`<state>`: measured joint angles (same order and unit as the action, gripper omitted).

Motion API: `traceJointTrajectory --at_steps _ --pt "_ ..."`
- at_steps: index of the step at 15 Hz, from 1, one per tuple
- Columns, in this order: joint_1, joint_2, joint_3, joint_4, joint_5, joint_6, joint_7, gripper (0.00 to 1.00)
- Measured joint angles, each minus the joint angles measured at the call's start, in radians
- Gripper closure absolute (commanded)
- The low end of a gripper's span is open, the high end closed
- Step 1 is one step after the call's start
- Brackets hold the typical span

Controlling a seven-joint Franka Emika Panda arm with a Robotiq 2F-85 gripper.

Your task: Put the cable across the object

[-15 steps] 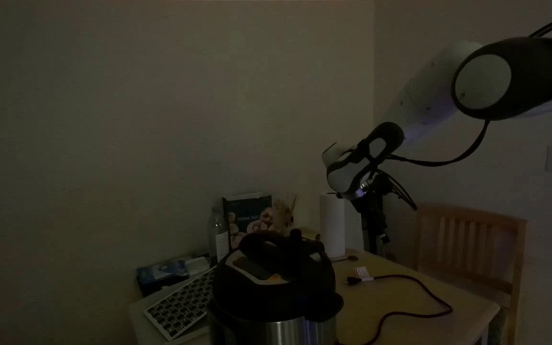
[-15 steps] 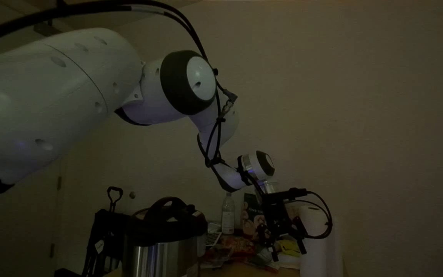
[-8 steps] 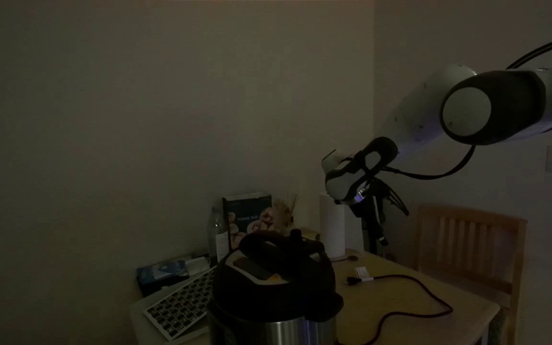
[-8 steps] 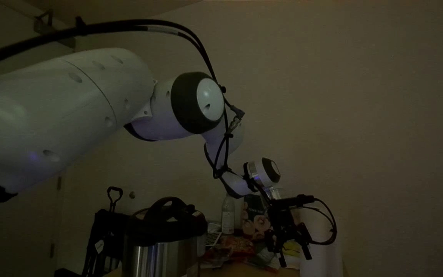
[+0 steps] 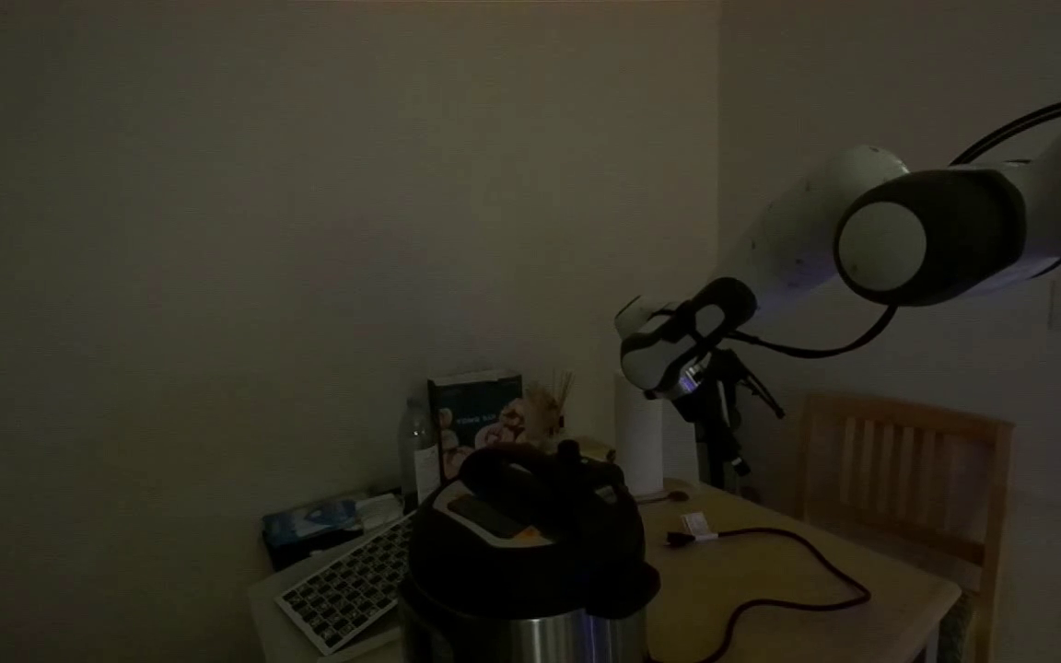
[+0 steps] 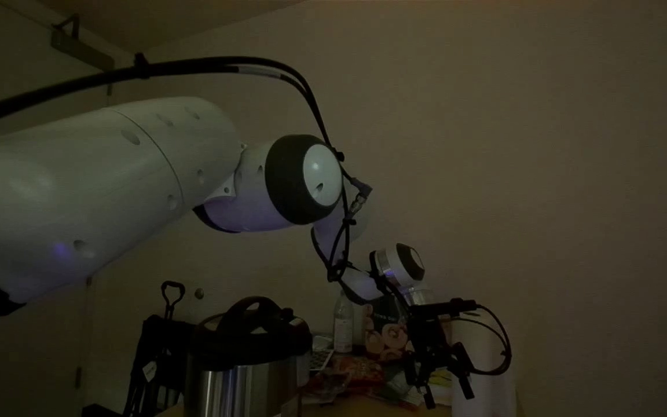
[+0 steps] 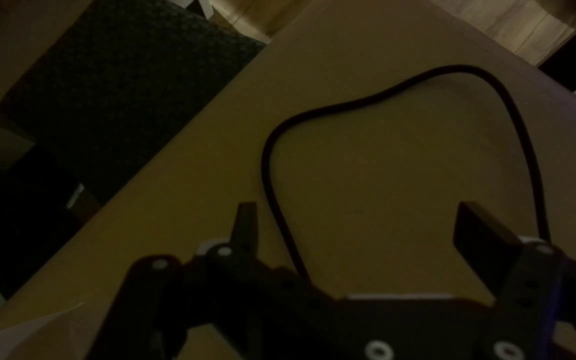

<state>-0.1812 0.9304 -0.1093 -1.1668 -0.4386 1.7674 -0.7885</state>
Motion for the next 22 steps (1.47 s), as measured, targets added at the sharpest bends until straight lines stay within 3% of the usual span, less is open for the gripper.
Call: traceJointTrajectory --at_steps 9,17,22 --pt "-0.001 0.164 0.036 0.113 -0.001 0.084 -0.363 0.00" --pt "0.005 0.185 0.041 0.123 0.014 0.084 -0.390 0.00" --pt "-0.015 0.234 0.077 0.156 0.119 0.081 -0.487 0.00"
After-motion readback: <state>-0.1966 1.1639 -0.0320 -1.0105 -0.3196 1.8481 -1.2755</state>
